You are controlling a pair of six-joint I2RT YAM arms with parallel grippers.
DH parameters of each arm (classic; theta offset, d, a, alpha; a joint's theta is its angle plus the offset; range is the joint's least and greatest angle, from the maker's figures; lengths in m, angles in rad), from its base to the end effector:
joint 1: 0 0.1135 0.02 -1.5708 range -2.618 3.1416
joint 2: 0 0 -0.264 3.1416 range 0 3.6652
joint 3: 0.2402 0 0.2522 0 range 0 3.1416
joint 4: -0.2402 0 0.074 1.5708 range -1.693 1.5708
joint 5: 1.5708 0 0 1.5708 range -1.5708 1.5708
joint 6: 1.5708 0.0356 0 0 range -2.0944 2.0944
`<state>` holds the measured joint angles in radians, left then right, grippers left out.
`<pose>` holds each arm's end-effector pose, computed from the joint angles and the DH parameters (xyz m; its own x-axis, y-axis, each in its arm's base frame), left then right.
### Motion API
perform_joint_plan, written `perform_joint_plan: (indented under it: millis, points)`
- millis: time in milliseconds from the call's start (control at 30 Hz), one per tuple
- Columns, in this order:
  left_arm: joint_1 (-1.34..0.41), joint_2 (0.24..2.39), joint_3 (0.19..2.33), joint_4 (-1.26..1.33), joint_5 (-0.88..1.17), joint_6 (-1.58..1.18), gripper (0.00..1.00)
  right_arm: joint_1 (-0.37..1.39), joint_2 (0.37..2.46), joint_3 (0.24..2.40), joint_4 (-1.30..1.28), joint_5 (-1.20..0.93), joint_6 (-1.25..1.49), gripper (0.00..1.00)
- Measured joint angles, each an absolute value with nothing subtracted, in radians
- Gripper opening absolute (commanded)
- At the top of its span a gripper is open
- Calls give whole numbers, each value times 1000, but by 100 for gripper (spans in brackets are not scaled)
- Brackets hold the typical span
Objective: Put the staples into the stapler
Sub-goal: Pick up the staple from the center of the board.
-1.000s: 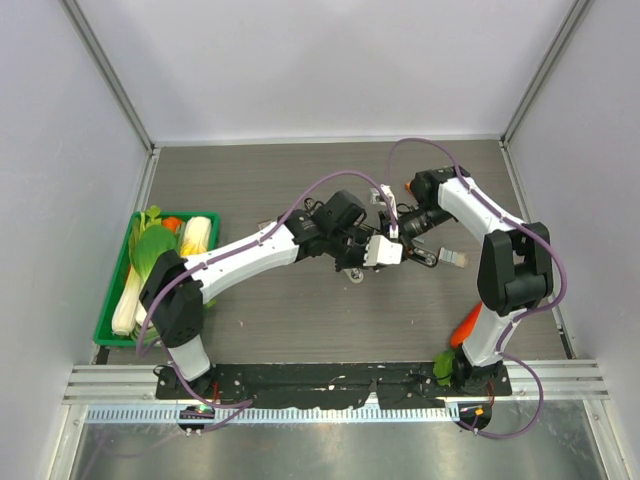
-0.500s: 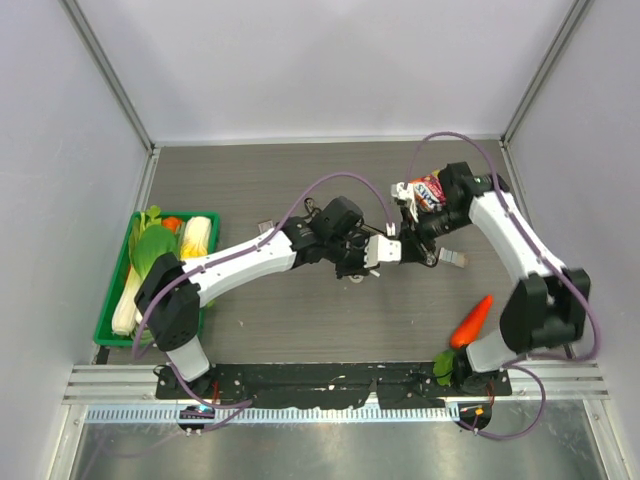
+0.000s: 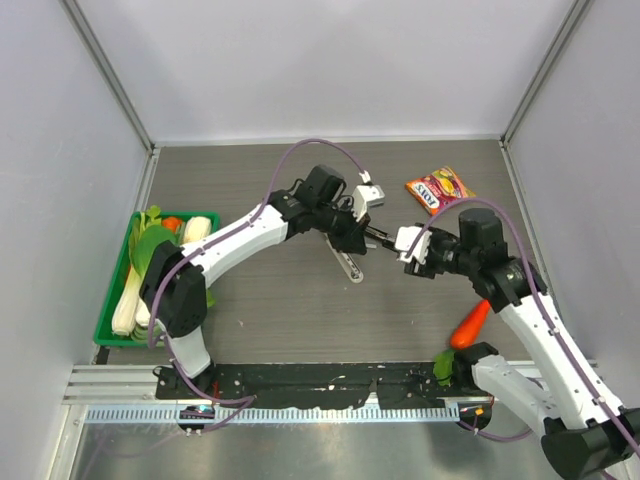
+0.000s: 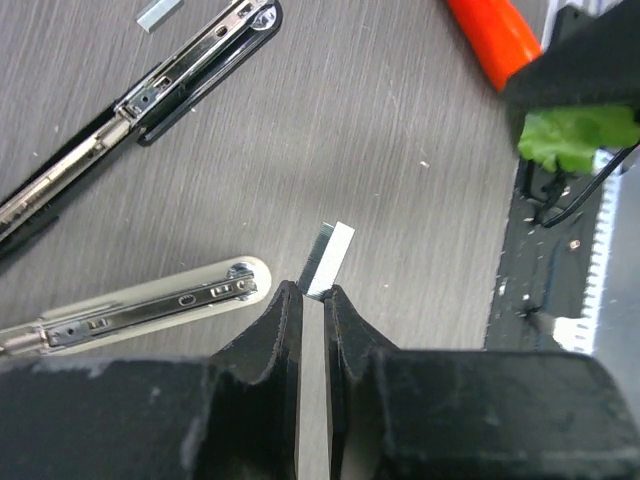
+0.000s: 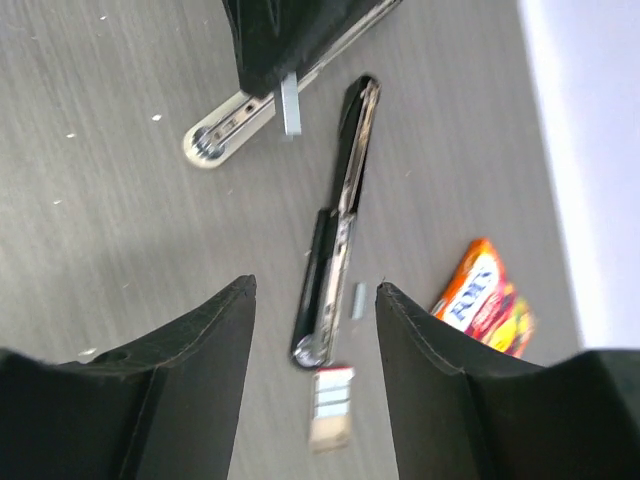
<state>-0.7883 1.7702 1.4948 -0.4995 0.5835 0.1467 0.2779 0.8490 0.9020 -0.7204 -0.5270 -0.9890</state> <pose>0.2670 -0.2964 0.2908 -0.3609 0.5360 -0.7632 0.9321 0.2334 -0.2769 0.1579 0.0637 0.3197 0.1884 -0.6972 -0.6917 -0.8363 0.2553 -0.4851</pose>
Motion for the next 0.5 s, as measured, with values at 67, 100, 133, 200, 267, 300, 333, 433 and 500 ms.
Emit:
perform_joint_plan:
  millis: [67,100,133,200,267,300,333,433,500]
  points:
    - [-771,1770,1493,-495,611,96,0,353,825,867,-642,-472,-1004,63]
    - [-765,1770,1489,-489,625,69,0,394,815,839,-604,-443,-1019,64]
    - [-762,1770,1481,-477,641,34,0,430,809,811,-580,-416,-1036,64]
    - [-759,1770,1463,-459,664,-12,0,474,811,778,-566,-385,-1059,64]
    - [-753,1771,1441,-437,696,-73,0,496,819,757,-537,-356,-1080,64]
    - [-749,1774,1433,-427,714,-104,0,505,820,747,-522,-343,-1092,64]
    - [-746,1779,1428,-413,734,-133,0,514,820,740,-509,-329,-1103,64]
    - [-735,1816,1426,-361,785,-226,0,549,820,726,-466,-298,-1126,63]
    - [-730,1850,1427,-340,809,-269,0,565,820,716,-434,-286,-1136,64]
